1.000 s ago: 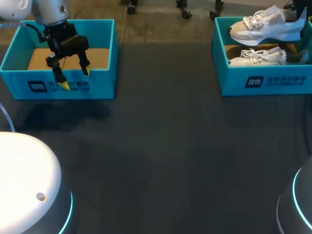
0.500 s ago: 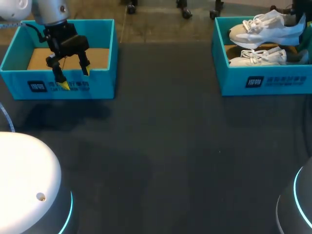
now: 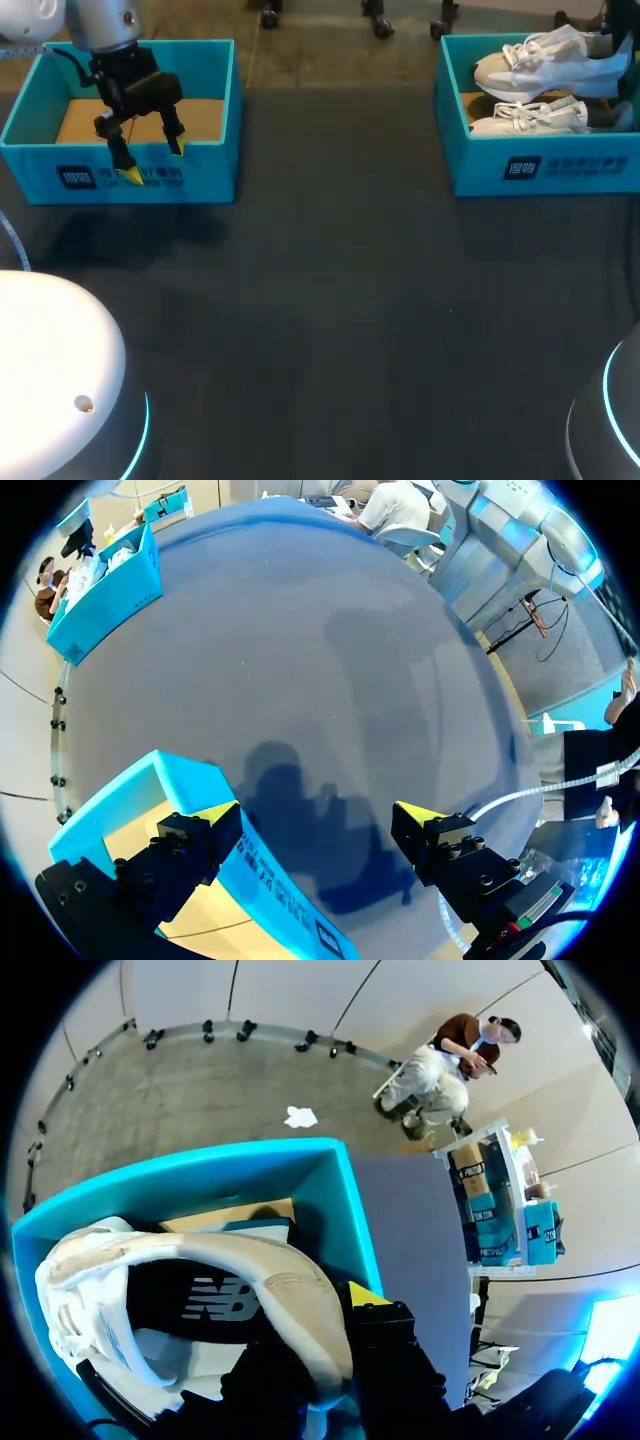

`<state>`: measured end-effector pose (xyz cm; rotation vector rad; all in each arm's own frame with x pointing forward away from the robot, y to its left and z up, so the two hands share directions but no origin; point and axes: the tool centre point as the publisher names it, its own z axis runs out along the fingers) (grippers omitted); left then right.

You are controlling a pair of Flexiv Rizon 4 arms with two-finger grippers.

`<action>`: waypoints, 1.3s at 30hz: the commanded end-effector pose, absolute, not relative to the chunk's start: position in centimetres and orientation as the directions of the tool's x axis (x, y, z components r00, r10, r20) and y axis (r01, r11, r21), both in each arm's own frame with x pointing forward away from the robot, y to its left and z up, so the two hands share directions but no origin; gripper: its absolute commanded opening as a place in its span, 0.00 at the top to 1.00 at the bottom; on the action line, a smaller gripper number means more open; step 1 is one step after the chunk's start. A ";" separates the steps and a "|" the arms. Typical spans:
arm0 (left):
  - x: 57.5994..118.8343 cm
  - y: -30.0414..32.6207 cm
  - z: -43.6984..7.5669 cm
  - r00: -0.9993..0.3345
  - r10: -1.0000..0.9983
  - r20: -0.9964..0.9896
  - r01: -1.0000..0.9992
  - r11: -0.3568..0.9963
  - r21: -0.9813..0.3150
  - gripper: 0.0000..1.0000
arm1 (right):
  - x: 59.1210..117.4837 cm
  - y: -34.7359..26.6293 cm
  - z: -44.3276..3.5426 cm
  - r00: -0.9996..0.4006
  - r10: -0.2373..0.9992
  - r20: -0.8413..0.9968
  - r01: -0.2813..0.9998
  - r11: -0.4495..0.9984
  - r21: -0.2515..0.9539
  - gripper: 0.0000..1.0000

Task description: Take the shoe out of the shoebox, open the shoe tongue, remove and reinsert the insole, then place the shoe into the shoebox

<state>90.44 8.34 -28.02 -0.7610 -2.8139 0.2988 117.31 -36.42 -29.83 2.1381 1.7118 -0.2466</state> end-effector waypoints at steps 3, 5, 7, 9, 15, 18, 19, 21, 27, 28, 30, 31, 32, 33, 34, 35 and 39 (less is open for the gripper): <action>90.5 8.4 -28.0 -0.843 0.516 0.151 0.473 0.846 -0.247 0.00 | 117.8 -35.7 -30.0 0.234 0.896 -0.376 0.968 -0.179 0.174 1.00; 90.5 8.4 -28.0 -0.843 0.516 0.151 0.473 0.846 -0.247 0.00 | 117.6 -35.6 -30.4 0.239 0.898 -0.368 0.967 -0.188 0.170 1.00; 90.5 8.4 -28.0 -0.843 0.516 0.151 0.473 0.846 -0.247 0.00 | 117.5 -35.4 -30.7 0.236 0.901 -0.365 0.968 -0.186 0.167 1.00; 90.5 8.4 -28.0 -0.843 0.516 0.151 0.473 0.846 -0.247 0.00 | 117.4 -35.3 -30.9 0.230 0.903 -0.363 0.970 -0.180 0.165 1.00; 90.5 8.4 -28.0 -0.843 0.516 0.151 0.473 0.846 -0.247 0.00 | 117.4 -34.8 -31.2 0.205 0.911 -0.357 0.974 -0.151 0.171 1.00; 90.5 8.4 -28.0 -0.843 0.516 0.151 0.473 0.846 -0.247 0.00 | 117.1 -34.8 -31.4 0.208 0.909 -0.360 0.973 -0.153 0.175 1.00; 90.5 8.4 -28.0 -0.843 0.516 0.151 0.473 0.846 -0.247 0.00 | 116.9 -35.0 -31.4 0.216 0.908 -0.359 0.971 -0.162 0.175 1.00; 90.5 8.4 -28.0 -0.843 0.516 0.151 0.473 0.846 -0.247 0.00 | 116.6 -35.2 -31.6 0.223 0.907 -0.357 0.970 -0.170 0.172 1.00; 90.5 8.4 -28.0 -0.843 0.516 0.151 0.473 0.846 -0.247 0.00 | 116.9 -35.3 -31.8 0.243 0.900 -0.361 0.967 -0.196 0.163 1.00; 90.5 8.4 -28.0 -0.843 0.516 0.151 0.473 0.846 -0.247 0.00 | 117.0 -35.3 -31.8 0.240 0.901 -0.361 0.968 -0.193 0.161 1.00; 90.5 8.4 -28.0 -0.843 0.516 0.151 0.473 0.846 -0.247 0.00 | 117.5 -35.2 -32.3 0.219 0.908 -0.357 0.973 -0.178 0.144 1.00; 90.5 8.4 -28.0 -0.843 0.516 0.151 0.473 0.846 -0.247 0.00 | 117.8 -35.2 -32.6 0.189 0.918 -0.349 0.980 -0.153 0.130 1.00; 90.5 8.4 -28.0 -0.843 0.516 0.151 0.473 0.846 -0.247 0.00 | 118.0 -35.3 -32.9 0.193 0.916 -0.351 0.980 -0.161 0.121 1.00; 90.5 8.4 -28.0 -0.843 0.516 0.151 0.473 0.846 -0.247 0.00 | 118.0 -35.3 -33.1 0.188 0.916 -0.354 0.981 -0.158 0.112 1.00; 90.5 8.4 -28.0 -0.843 0.516 0.151 0.473 0.846 -0.247 0.00 | 118.0 -35.3 -33.2 0.184 0.918 -0.351 0.982 -0.154 0.111 1.00; 90.5 8.4 -28.0 -0.843 0.516 0.151 0.473 0.846 -0.247 0.00 | 117.9 -35.4 -33.3 0.183 0.919 -0.348 0.982 -0.154 0.110 1.00; 90.5 8.4 -28.0 -0.843 0.516 0.151 0.473 0.846 -0.247 0.00 | 117.8 -35.6 -33.7 0.177 0.921 -0.347 0.984 -0.153 0.096 1.00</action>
